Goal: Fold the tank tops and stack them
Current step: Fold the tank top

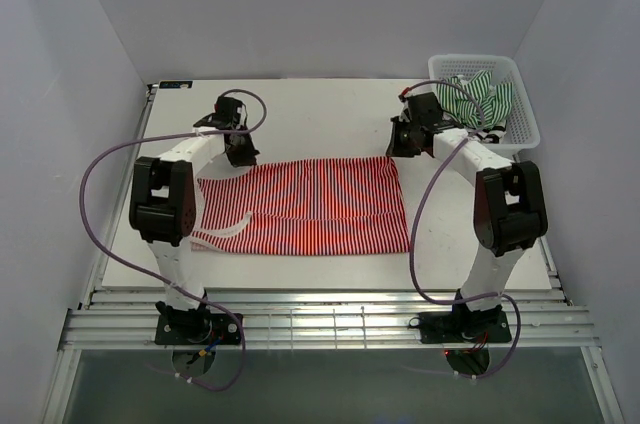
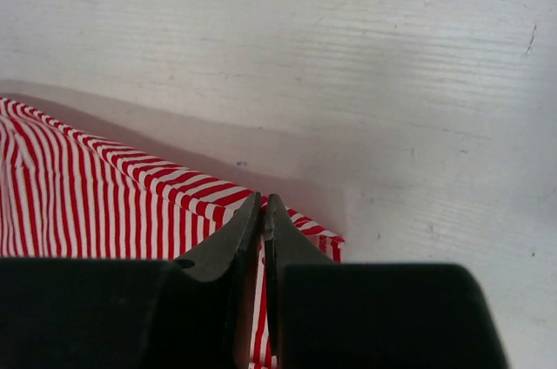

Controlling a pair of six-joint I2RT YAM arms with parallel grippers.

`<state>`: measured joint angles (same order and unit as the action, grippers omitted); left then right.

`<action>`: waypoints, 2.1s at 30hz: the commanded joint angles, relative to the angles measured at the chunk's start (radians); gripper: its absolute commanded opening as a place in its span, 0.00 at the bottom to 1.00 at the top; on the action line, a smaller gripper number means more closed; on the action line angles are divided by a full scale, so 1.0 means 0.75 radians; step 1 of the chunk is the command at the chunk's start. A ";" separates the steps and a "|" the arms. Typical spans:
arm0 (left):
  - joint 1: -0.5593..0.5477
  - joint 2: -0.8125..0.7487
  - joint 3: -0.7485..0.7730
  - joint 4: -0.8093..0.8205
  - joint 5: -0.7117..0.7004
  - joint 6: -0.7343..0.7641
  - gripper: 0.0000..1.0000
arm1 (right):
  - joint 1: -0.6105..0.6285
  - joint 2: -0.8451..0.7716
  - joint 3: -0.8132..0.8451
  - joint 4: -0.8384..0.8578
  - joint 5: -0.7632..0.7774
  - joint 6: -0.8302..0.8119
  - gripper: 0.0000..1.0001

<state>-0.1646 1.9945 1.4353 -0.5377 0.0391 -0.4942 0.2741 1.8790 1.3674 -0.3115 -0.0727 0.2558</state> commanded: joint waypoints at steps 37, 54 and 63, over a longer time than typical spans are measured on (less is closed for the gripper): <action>0.005 -0.602 -0.732 0.146 0.034 -0.237 0.00 | -0.003 -0.560 -0.688 0.190 -0.169 -0.098 0.08; 0.005 -0.757 -0.720 0.034 0.050 -0.247 0.97 | -0.001 -0.713 -0.739 0.092 -0.075 -0.065 0.68; -0.020 -0.709 -0.621 0.097 0.216 -0.317 0.98 | 0.102 -0.636 -0.629 0.151 -0.371 -0.063 0.90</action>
<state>-0.1680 1.4353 0.9398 -0.4950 0.1326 -0.6987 0.3004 1.3483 0.8391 -0.2295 -0.2680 0.2089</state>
